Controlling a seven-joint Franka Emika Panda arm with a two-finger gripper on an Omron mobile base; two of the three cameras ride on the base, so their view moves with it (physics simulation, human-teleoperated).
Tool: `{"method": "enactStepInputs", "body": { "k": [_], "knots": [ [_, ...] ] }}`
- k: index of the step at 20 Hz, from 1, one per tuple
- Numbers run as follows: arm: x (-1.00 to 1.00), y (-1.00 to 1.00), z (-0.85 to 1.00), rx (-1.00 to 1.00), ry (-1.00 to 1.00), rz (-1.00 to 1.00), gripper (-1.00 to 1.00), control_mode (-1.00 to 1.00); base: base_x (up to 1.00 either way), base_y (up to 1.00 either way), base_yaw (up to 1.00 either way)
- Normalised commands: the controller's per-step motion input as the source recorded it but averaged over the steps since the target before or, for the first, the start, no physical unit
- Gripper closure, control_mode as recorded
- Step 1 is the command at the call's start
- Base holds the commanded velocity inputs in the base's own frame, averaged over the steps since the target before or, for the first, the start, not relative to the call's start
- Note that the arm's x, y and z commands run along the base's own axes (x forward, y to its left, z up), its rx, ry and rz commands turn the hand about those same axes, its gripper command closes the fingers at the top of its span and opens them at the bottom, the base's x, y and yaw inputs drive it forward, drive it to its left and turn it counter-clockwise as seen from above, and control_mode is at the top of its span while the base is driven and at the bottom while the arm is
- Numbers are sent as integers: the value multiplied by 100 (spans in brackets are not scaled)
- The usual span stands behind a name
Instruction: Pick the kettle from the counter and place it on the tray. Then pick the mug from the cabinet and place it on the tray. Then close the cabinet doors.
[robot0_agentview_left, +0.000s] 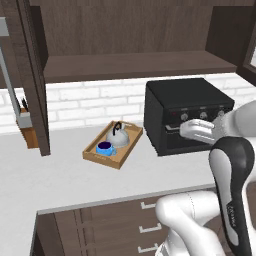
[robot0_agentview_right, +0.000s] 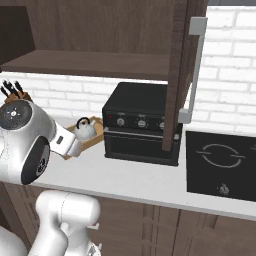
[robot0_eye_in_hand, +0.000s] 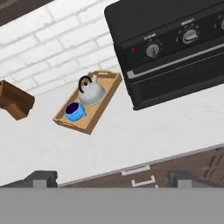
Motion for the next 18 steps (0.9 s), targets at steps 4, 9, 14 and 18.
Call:
{"method": "enactStepInputs", "body": {
  "k": [4,9,14,18],
  "knots": [
    [-22,-34,15,0,0,-17,-100,-100,0,0,0],
    [-21,-29,8,0,0,-15,-100,-100,0,0,0],
    [-30,-25,0,0,-2,-13,-100,-100,0,0,0],
    [-49,-34,11,1,-7,-10,-100,-100,0,0,0]
  ]
}}
